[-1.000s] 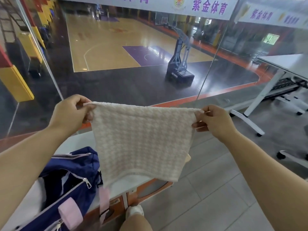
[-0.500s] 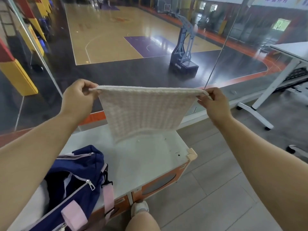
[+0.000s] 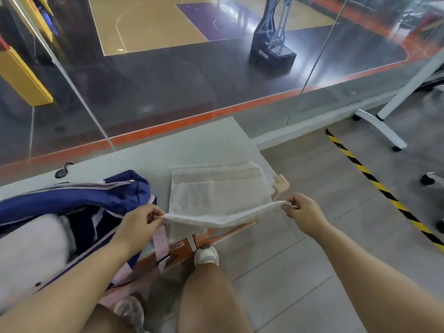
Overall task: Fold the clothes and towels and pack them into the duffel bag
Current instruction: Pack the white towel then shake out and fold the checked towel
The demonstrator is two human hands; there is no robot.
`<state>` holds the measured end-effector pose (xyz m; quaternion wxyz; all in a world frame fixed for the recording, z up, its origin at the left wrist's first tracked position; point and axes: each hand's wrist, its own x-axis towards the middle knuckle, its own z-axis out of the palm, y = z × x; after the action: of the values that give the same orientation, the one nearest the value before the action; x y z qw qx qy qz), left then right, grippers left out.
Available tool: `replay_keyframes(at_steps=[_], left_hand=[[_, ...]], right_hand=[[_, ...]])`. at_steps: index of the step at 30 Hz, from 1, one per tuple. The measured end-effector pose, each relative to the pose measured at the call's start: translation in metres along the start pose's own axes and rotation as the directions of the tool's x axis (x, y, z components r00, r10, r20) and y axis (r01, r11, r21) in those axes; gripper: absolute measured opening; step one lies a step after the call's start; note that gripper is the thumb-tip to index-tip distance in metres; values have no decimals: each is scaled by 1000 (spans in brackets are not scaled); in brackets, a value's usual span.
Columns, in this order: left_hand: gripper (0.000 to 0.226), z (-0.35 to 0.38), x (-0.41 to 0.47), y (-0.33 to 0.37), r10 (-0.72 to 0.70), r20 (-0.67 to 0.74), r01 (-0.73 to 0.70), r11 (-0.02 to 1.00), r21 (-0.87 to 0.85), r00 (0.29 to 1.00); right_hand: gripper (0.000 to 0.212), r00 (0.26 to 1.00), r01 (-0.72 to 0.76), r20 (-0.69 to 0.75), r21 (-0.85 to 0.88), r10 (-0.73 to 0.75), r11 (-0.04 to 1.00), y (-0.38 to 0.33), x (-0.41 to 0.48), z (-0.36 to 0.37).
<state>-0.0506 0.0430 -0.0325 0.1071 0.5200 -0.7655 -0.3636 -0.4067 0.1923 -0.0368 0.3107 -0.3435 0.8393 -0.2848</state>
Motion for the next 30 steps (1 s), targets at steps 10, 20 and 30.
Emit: replay_keyframes(at_steps=[10,20,30], left_hand=[[9,2,38,6,-33,-53,30,998,-63,998],[9,11,153,-2,-58,-118,64,997,50,991],[16,44,231,-52,-29,-94,45,985,169,995]], right_hand=[[4,998,-1,-63,131,9,991,2,19,6],[11,981,23,-193,17,-19,1000,-27,139,32],[11,984,12,-176,-57,-22,998,-12,210,72]])
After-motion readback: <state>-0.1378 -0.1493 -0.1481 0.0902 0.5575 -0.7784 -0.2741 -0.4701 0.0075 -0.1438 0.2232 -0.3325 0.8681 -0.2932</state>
